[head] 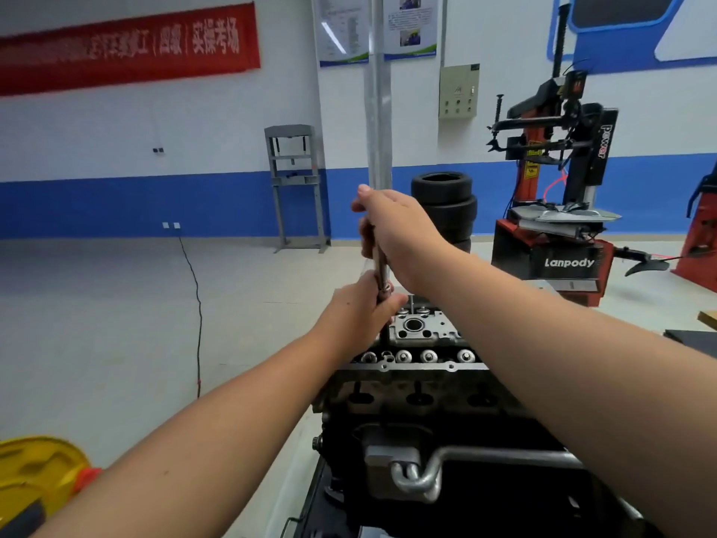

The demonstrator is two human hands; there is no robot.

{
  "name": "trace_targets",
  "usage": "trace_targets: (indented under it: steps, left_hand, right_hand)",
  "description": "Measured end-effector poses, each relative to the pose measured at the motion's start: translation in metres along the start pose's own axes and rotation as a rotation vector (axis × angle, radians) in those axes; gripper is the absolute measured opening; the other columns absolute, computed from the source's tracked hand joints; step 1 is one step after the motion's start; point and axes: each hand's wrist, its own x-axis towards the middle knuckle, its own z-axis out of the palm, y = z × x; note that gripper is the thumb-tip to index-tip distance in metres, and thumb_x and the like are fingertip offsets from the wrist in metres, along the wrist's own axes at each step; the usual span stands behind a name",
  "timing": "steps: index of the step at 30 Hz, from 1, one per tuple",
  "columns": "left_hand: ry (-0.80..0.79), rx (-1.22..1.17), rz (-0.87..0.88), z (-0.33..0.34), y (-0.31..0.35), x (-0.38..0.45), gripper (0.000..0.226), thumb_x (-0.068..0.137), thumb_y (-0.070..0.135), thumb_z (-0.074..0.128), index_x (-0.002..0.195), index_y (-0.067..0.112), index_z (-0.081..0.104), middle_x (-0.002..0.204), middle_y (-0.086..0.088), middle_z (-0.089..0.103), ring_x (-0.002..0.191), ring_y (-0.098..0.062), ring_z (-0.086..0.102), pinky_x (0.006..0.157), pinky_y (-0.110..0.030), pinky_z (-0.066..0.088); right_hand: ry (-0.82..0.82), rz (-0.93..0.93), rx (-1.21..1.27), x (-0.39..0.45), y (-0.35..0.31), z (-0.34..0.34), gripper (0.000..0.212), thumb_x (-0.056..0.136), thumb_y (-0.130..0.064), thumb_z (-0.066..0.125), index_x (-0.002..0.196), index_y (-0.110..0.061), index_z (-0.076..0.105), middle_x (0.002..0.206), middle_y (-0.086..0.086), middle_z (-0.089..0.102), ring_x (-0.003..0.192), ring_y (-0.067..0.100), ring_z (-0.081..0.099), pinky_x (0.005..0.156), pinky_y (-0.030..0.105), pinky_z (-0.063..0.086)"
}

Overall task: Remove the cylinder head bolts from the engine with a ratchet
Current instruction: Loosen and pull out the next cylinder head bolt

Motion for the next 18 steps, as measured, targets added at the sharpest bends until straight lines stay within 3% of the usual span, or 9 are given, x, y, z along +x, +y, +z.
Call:
trace_targets:
  steps: [2, 5, 8, 11, 15, 18]
  left_hand:
    - [-0.031, 0.032, -0.003, 0.004, 0.0, 0.0, 0.021, 0.104, 0.043, 0.056, 0.104, 0.023, 0.051, 0.089, 0.003, 0.071, 0.082, -0.015, 0.068, 0.07, -0.033, 0.049]
    - [-0.034, 0.01, -0.006, 0.011, -0.001, 0.001, 0.026, 0.104, 0.043, 0.056, 0.107, 0.017, 0.052, 0.091, -0.001, 0.071, 0.085, -0.021, 0.068, 0.081, -0.045, 0.055]
    - [-0.002, 0.016, 0.008, 0.013, -0.006, 0.003, 0.028, 0.103, 0.044, 0.058, 0.107, 0.017, 0.053, 0.09, -0.001, 0.069, 0.086, -0.022, 0.069, 0.084, -0.048, 0.056]
    - [0.03, 0.0, 0.017, 0.015, -0.011, 0.002, 0.026, 0.102, 0.046, 0.058, 0.105, 0.02, 0.054, 0.089, 0.004, 0.069, 0.086, -0.017, 0.067, 0.082, -0.043, 0.054]
    - [0.009, -0.304, -0.031, 0.02, -0.015, -0.002, 0.026, 0.108, 0.047, 0.045, 0.101, 0.026, 0.059, 0.087, 0.01, 0.073, 0.08, 0.0, 0.068, 0.075, -0.031, 0.048]
    - [0.004, -0.49, -0.061, 0.025, -0.017, -0.005, 0.035, 0.107, 0.053, 0.04, 0.105, 0.024, 0.06, 0.096, 0.009, 0.075, 0.084, -0.009, 0.074, 0.082, -0.036, 0.054]
  right_hand:
    - [0.061, 0.021, 0.006, 0.005, 0.009, 0.003, 0.03, 0.103, -0.035, 0.047, 0.09, -0.01, 0.057, 0.07, 0.005, 0.049, 0.065, 0.021, 0.046, 0.065, 0.037, 0.043]
    - [0.093, 0.06, 0.045, 0.012, 0.018, 0.002, 0.027, 0.1, -0.034, 0.048, 0.082, -0.015, 0.054, 0.064, 0.0, 0.049, 0.062, 0.019, 0.043, 0.065, 0.039, 0.041]
    - [0.047, 0.087, 0.148, 0.016, 0.023, -0.001, 0.023, 0.095, -0.029, 0.047, 0.075, -0.018, 0.049, 0.054, -0.005, 0.045, 0.053, 0.014, 0.037, 0.062, 0.038, 0.036]
    - [-0.043, 0.098, 0.198, 0.017, 0.025, -0.003, 0.022, 0.092, -0.028, 0.047, 0.071, -0.019, 0.046, 0.052, -0.004, 0.041, 0.048, 0.013, 0.035, 0.057, 0.034, 0.033]
    - [-0.133, 0.152, 0.298, 0.02, 0.025, -0.004, 0.032, 0.095, -0.029, 0.046, 0.065, -0.019, 0.048, 0.052, -0.003, 0.036, 0.046, 0.014, 0.03, 0.053, 0.031, 0.03]
    - [-0.196, 0.171, 0.342, 0.022, 0.027, -0.005, 0.035, 0.095, -0.029, 0.044, 0.062, -0.018, 0.046, 0.052, -0.003, 0.032, 0.048, 0.014, 0.026, 0.052, 0.03, 0.027]
